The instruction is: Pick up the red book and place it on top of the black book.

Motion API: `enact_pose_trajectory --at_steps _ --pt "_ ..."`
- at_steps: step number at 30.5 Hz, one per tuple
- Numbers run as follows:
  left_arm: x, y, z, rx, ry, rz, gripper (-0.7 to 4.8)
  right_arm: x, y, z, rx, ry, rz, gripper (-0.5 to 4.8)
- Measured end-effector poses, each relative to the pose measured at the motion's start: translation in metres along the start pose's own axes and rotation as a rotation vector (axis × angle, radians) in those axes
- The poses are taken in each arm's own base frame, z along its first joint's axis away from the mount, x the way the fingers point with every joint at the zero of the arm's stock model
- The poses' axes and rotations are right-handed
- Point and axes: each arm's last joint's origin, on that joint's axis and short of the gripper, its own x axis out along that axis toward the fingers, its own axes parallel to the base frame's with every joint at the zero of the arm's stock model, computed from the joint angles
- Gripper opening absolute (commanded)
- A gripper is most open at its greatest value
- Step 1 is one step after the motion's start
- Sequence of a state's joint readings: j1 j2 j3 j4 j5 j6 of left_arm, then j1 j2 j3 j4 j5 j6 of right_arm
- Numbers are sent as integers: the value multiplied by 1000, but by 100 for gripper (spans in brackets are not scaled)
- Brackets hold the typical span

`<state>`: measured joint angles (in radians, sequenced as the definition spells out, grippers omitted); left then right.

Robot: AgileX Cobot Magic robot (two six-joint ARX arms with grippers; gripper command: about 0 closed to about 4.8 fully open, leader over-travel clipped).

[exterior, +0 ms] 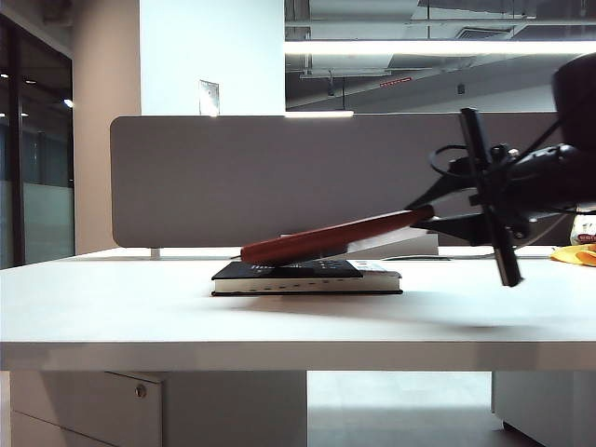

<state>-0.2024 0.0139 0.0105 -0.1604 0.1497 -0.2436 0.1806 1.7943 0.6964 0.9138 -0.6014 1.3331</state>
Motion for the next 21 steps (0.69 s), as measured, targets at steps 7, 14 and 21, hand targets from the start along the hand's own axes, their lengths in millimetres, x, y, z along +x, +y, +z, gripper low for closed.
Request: enact_pose_trajectory --at_steps 7,14,21 --pt "0 0 0 0 0 0 17 15 3 5 25 19 -2 -2" --pt "0 0 0 0 0 0 17 26 2 12 43 22 -7 -2" --pt "0 0 0 0 0 0 17 37 -3 17 74 43 -29 -2"
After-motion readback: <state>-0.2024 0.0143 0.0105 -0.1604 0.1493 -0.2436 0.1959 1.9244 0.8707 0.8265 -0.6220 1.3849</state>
